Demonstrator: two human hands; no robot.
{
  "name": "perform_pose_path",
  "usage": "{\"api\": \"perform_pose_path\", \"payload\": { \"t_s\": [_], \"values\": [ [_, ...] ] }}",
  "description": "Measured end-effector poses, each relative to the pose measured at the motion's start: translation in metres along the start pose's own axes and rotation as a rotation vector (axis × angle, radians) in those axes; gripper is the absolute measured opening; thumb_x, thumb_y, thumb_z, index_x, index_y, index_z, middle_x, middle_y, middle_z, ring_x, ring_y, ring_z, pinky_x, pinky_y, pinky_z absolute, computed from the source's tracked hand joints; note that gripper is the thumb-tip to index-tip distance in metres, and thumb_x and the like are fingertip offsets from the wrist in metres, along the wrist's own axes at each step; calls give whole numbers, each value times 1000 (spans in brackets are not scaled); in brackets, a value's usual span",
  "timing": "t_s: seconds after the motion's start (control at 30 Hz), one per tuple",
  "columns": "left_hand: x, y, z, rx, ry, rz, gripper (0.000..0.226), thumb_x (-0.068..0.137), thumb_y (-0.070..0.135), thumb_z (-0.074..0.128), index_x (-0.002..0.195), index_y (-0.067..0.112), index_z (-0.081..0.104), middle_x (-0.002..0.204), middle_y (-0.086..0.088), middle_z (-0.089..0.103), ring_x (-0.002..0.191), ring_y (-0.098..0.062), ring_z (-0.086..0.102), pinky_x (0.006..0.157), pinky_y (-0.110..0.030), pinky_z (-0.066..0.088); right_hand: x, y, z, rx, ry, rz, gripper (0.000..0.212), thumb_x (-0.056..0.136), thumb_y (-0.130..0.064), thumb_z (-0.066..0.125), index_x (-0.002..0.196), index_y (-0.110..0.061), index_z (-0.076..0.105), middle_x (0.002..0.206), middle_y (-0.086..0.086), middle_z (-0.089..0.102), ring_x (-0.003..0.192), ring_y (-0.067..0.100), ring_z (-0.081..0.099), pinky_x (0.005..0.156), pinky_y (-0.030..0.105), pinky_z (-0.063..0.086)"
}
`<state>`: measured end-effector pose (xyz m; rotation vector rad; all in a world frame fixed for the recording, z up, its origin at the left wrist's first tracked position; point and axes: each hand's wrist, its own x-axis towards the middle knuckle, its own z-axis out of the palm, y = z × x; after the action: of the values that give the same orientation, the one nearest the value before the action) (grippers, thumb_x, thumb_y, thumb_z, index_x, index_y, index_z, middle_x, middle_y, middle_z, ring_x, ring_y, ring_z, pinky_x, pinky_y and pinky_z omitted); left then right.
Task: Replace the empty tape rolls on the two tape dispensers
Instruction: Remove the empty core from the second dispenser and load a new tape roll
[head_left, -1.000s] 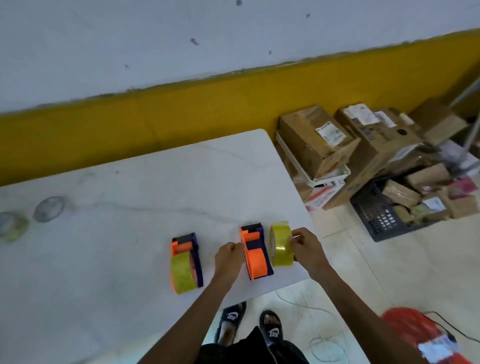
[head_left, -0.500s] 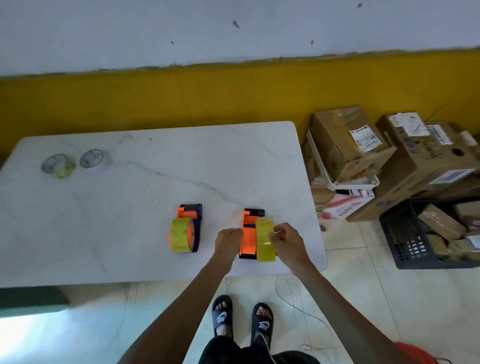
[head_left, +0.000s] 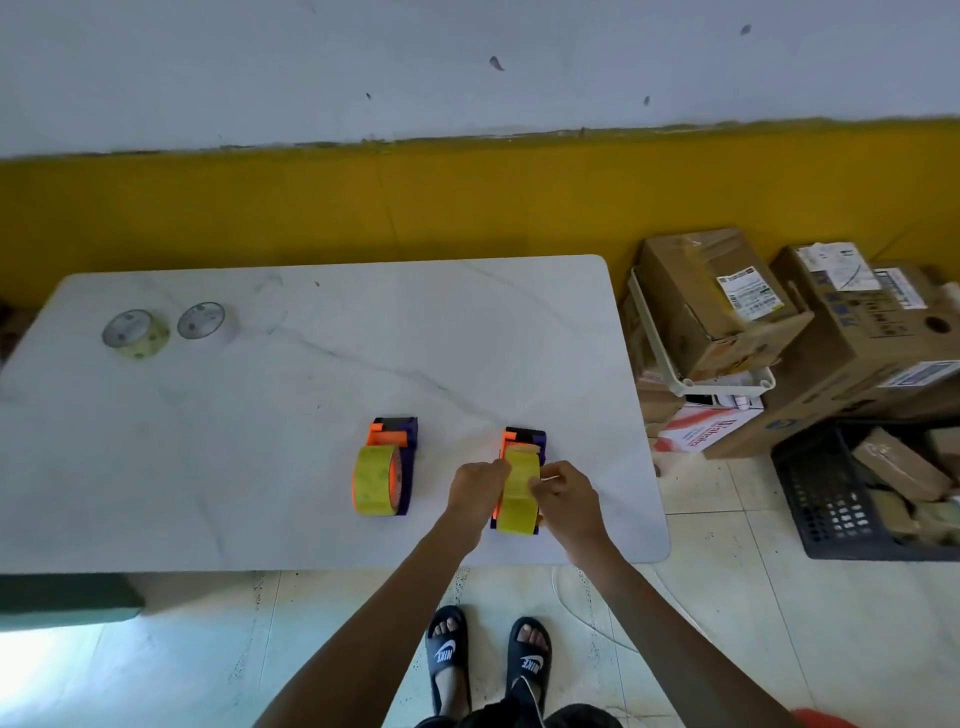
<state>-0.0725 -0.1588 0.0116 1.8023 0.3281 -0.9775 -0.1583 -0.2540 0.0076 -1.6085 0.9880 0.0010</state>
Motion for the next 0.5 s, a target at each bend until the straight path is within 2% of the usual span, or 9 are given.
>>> {"api": "perform_pose_path", "payload": {
  "t_s": [0.07,0.13,0.2,0.23,0.3,0.4,0.5],
  "values": [
    [-2,-7,-1,98,-29,67,17,75,25,59,73,8,60,73,-10,50,70,-25,47,65,-35,39,0,1,5,76,4,40,3,82,-18,61,80,-18,60,80,4,63,88,35,66,75,56,58],
    [-1,-12,-2,169,-63,146,27,77,32,60,78,5,66,74,-8,58,69,-23,53,65,-33,41,1,-1,7,109,20,79,11,81,-22,60,83,-11,60,80,5,62,84,33,65,75,55,59],
    [3,-14,-5,232,-75,201,32,81,34,59,64,8,53,65,-4,47,64,-21,43,62,-31,35,8,-7,4,-14,66,33,20,84,-23,55,83,-4,59,78,7,60,76,26,59,68,43,57],
    [5,-14,-7,277,-75,223,36,84,34,58,60,12,44,63,-3,41,62,-20,39,60,-30,31,14,-11,2,-132,97,-41,19,85,-20,52,82,-3,60,78,7,60,75,23,56,63,34,50],
    [8,-15,-11,377,-69,273,41,88,38,55,60,14,38,62,-3,38,61,-18,36,57,-30,29,29,-21,-2,-338,124,-217,15,87,-15,54,88,-5,65,84,9,62,80,21,57,66,27,42],
    [11,-18,-14,459,-75,338,46,90,42,53,60,12,36,62,-7,38,59,-18,37,58,-31,30,59,-40,-3,-580,-24,-312,18,83,-17,59,93,-6,70,93,9,65,88,24,61,78,35,50],
    [11,-18,-15,469,-75,363,47,91,42,52,59,12,35,62,-10,38,59,-20,38,58,-31,30,80,-59,-1,-755,-360,-187,21,86,-18,56,94,-9,73,98,9,70,94,25,64,81,37,52]
  ]
}}
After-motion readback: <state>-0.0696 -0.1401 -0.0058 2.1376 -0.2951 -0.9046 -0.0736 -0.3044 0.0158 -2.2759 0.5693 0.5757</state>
